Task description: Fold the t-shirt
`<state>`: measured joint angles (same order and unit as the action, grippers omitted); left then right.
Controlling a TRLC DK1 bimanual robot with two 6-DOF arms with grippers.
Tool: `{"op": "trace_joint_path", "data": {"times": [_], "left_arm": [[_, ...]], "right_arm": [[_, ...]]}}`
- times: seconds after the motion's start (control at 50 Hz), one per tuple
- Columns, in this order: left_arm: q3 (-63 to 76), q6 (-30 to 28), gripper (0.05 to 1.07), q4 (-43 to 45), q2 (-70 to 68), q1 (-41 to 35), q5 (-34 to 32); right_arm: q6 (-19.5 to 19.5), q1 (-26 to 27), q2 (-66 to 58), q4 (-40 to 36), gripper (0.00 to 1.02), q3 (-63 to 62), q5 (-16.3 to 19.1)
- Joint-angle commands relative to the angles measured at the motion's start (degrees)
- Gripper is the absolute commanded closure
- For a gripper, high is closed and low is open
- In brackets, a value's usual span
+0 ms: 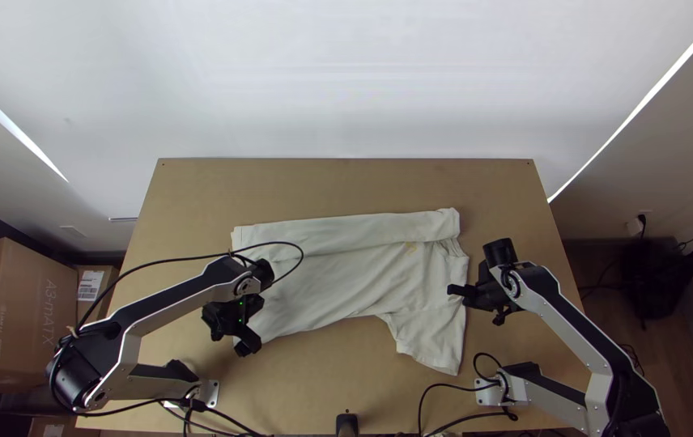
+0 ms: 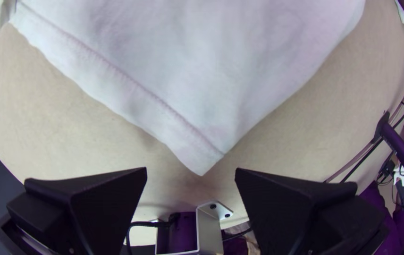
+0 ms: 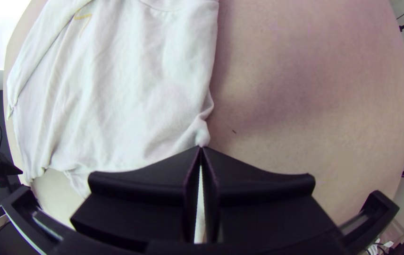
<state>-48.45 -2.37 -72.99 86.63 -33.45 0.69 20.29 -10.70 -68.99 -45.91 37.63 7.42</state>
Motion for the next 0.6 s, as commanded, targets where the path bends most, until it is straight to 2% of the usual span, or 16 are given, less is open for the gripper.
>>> {"op": "trace_joint_path", "data": {"times": [0.0, 0.1, 0.18, 0.26, 0.3, 0.32, 0.36, 0.4, 0.58], "left_arm": [[0.98, 1.23, 0.17, 0.13, 1.52, -0.83, 0.28], [1.25, 1.32, 0.27, 1.01, 1.79, -1.35, -0.78], [0.90, 1.58, 0.41, 2.77, 1.70, -1.44, -1.13], [1.07, 1.58, 0.45, 3.12, 1.70, -1.35, -2.01], [1.25, 1.58, 0.53, 3.73, 1.52, -1.44, -2.36], [1.25, 1.58, 0.60, 4.26, 1.44, -1.44, -2.36], [1.51, 1.58, 0.84, 5.49, 0.82, -1.53, -2.53], [1.78, 1.23, 1.03, 7.07, 0.03, -1.70, -2.45], [2.92, -0.88, 1.04, 7.25, -3.49, 0.23, -2.36]], "right_arm": [[-1.13, 0.86, 0.17, -0.23, 1.00, 0.78, 0.31], [-1.66, 1.38, 0.79, -0.58, 1.00, 0.78, 0.31], [-2.01, 1.82, 0.88, -0.94, 1.00, 0.96, 0.31], [-2.36, 2.09, 1.14, -1.11, 1.00, 0.87, 0.31], [-2.36, 2.09, 1.32, -1.29, 1.00, 0.87, 0.31], [-2.36, 2.09, 1.40, -1.29, 1.00, 0.87, 0.31], [-2.36, 2.09, 1.67, -1.29, 1.00, 0.78, 0.31], [-2.36, 2.09, 1.84, -1.46, 1.00, 0.78, 0.31], [-5.09, 4.55, 2.63, -2.43, 1.00, 0.78, 0.31]]}}
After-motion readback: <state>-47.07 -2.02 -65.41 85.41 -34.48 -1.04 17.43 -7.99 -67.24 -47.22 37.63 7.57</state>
